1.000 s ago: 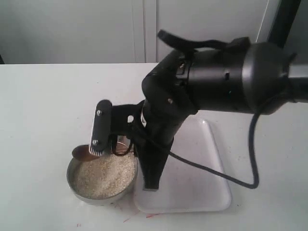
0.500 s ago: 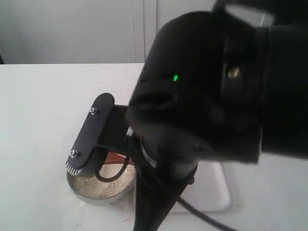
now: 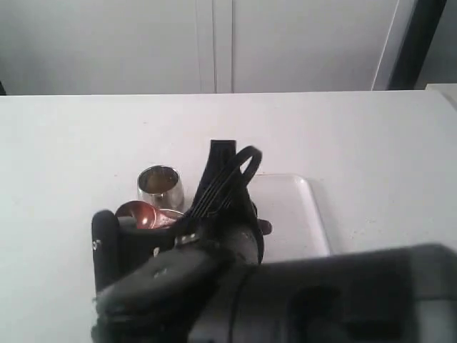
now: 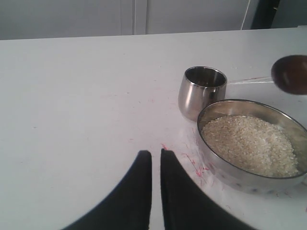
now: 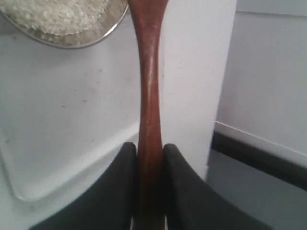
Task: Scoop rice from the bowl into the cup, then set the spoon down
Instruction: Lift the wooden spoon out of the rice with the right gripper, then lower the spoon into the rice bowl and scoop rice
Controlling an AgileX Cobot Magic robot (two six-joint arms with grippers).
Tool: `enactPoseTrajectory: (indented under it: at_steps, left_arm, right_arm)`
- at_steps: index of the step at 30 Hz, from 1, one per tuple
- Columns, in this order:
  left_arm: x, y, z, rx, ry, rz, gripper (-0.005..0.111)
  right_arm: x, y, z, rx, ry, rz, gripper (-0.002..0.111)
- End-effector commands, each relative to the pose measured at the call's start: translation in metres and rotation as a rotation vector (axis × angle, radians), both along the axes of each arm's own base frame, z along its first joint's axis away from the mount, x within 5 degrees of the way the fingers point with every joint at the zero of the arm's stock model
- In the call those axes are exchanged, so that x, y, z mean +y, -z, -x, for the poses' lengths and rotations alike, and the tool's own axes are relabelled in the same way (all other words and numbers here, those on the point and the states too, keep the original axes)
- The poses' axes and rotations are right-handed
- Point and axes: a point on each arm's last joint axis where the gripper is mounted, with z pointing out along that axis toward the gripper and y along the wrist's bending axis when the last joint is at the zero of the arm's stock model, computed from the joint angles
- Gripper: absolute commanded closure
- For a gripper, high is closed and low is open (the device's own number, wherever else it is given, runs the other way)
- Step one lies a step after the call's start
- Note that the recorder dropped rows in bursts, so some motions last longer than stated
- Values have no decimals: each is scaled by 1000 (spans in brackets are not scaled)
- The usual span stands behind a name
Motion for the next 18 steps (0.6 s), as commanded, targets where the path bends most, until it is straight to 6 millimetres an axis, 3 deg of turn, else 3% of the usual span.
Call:
enactPoseTrajectory:
  at_steps: [1, 6, 13, 18]
  left_arm:
    - [0, -2, 0, -6, 9, 12, 92]
    - [0, -2, 0, -6, 9, 12, 92]
    - [0, -2, 0, -6, 9, 12, 92]
    - [0, -2, 0, -6, 9, 12, 92]
  right_arm:
    - [2, 24, -11, -110, -67, 165, 108]
    - [-4, 40, -27, -179, -48, 214, 108]
    - [-16, 44, -48, -190, -4, 259, 108]
    - [-9, 47, -49, -180, -77, 223, 108]
